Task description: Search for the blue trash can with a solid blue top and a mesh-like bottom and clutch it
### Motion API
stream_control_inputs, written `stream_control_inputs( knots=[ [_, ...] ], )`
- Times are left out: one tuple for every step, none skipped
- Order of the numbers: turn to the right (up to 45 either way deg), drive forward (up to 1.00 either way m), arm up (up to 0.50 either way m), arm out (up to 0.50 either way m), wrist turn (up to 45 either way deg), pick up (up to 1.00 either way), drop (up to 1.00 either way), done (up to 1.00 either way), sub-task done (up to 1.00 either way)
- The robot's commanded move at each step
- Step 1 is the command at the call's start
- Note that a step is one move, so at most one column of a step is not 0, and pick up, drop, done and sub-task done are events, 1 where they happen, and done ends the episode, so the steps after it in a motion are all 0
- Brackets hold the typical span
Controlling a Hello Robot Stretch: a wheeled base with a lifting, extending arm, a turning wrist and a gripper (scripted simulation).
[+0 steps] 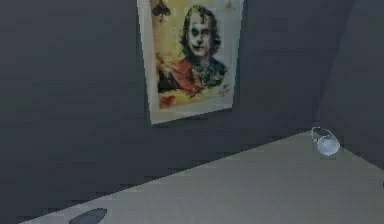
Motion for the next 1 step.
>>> stream_control_inputs(
  knots=[
    [21.0,0.00,0.00,0.00,0.0,0.00,0.00,0.00,0.00]
  ],
)
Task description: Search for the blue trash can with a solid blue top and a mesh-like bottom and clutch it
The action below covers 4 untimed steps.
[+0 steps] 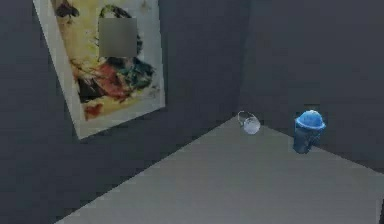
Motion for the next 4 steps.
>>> stream_control_inputs(
  knots=[
    [0.0,0.45,0.00,0.00,0.0,0.00,0.00,0.00,0.00],
    [42.0,0.00,0.00,0.00,0.0,0.00,0.00,0.00,0.00],
    [0.0,1.00,0.00,0.00,0.0,0.00,0.00,0.00,0.00],
    [21.0,0.00,0.00,0.00,0.0,0.00,0.00,0.00,0.00]
  ],
)
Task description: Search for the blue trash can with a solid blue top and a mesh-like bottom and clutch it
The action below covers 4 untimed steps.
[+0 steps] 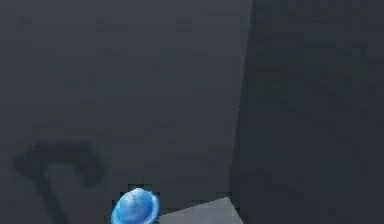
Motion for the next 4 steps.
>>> stream_control_inputs(
  knots=[
    [0.0,0.05,0.00,0.00,0.0,0.00,0.00,0.00,0.00],
    [-45.0,0.00,0.00,0.00,0.0,0.00,0.00,0.00,0.00],
    [-45.0,0.00,0.00,0.00,0.0,0.00,0.00,0.00,0.00],
    [-21.0,0.00,0.00,0.00,0.0,0.00,0.00,0.00,0.00]
  ],
)
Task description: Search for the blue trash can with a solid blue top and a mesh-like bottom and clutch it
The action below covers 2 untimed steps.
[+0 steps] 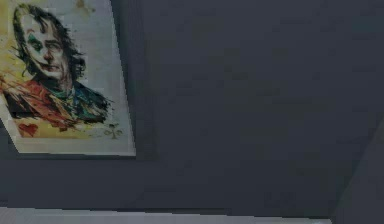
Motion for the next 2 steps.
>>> stream_control_inputs(
  knots=[
    [0.0,0.00,0.16,0.00,0.0,0.00,0.00,0.00,0.00],
    [0.0,0.00,0.00,0.42,0.0,0.00,0.00,0.00,0.00]
  ],
)
